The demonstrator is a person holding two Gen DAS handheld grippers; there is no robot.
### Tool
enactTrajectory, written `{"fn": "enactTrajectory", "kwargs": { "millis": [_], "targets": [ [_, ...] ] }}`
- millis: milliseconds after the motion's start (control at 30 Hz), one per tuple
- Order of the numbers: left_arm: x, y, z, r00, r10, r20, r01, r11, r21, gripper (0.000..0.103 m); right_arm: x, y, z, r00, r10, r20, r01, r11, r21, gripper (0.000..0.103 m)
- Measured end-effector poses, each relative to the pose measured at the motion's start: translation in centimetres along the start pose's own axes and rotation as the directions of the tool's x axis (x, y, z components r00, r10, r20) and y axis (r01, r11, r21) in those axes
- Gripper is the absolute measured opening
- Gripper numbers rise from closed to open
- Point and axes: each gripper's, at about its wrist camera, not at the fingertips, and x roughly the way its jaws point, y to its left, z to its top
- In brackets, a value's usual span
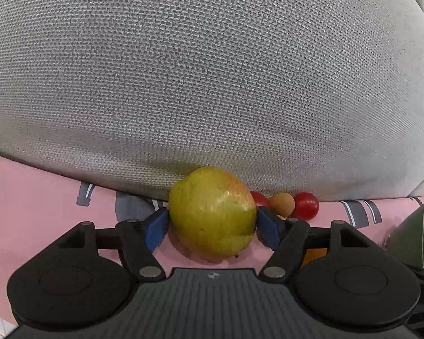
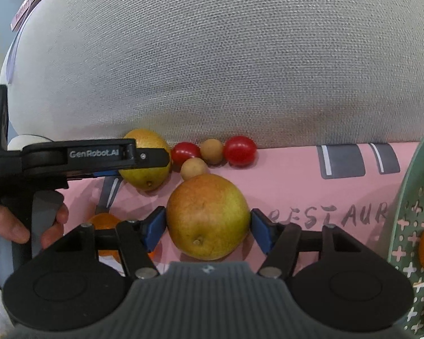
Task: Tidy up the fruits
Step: 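Close the left tool on the yellow-green pear while the right tool grips the red-blushed pear, then lift and carry the left tool's pear over the colander while the right tool carries its pear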
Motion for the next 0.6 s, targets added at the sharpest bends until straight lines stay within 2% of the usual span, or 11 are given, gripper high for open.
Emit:
{"fn": "enactTrajectory", "kwargs": {
  "millis": [267,600],
  "targets": [
    [-0.1,-2.1,-1.0,0.999,0.026,0.022,-0.027,0.999,0.036,0.077,-0.5,0.0,0.1,1.000,0.003,0.000,-0.003,1.000,0.014,0.062],
    [-5.6,-3.4,-1.6,0.995,0.049,0.087,-0.053,0.998,0.041,0.077,-2.8,0.8,-0.1,0.999,0.024,0.044,-0.024,1.000,-0.006,0.062]
  ]
}}
